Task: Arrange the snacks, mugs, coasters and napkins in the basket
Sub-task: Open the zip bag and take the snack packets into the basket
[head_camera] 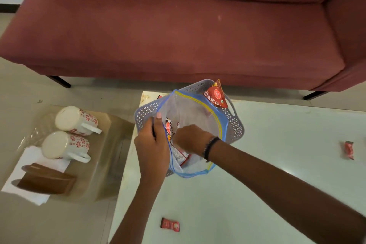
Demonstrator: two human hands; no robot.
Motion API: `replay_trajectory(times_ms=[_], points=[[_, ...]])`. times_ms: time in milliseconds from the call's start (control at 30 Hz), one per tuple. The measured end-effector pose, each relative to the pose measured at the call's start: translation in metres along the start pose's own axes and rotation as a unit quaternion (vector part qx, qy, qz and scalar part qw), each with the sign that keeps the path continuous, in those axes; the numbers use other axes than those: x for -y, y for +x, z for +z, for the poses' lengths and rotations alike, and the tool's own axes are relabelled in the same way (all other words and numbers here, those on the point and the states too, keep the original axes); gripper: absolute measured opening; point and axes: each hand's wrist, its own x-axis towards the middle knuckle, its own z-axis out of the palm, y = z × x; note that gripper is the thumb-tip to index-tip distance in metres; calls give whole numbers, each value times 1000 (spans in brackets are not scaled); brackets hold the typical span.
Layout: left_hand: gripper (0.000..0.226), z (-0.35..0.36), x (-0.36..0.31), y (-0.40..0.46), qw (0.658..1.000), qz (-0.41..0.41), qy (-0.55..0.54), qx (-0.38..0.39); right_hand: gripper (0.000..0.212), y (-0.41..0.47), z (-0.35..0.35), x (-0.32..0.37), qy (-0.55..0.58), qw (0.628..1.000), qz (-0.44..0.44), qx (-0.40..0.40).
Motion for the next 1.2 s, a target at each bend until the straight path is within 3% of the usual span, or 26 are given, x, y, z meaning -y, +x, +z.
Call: replay_trajectory(times_ms=[100, 200, 333, 400, 500, 567, 667, 767, 867, 1033, 1100, 1200], points=[[33, -3, 2, -7, 1000, 8, 1, 1, 22, 25, 44, 1, -175, 981, -70, -34], [29, -3, 8, -16, 1000, 7, -10, -2, 16, 36, 65, 3, -217, 972, -81, -28], [34, 1, 23, -21, 999, -5, -33, -8, 19, 36, 79, -1, -231, 967, -72, -82], [35, 0, 27, -22, 999, -8, -30, -14, 6, 34, 81, -1, -241, 965, -61, -85], [37, -2, 31, -20, 999, -13, -20, -23, 26, 21, 69, 3, -234, 963, -80, -108], [39, -2, 32, -20, 999, -20, -19, -25, 16, 11, 58, 5, -234, 957, -80, -151], [37, -3, 29, -21, 999, -36, -21, -33, 11, -2, 39, 4, -184, 971, -69, -136], [39, -4, 28, -17, 998, -42, -18, -34, 24, -12, 22, -7, -40, 985, -43, -164], [40, -4, 24, -12, 998, -51, -16, -21, 24, -28, 2, -12, -29, 975, -68, -209], [42, -4, 21, -15, 999, -44, 4, -10, 24, -10, 25, -12, -211, 974, -71, -30], [42, -3, 23, -17, 999, -30, 13, -8, 11, 5, 36, -12, -275, 959, -60, -28], [40, 0, 26, -17, 999, -30, 17, 0, 20, 38, 73, -26, -286, 954, -79, -49]])
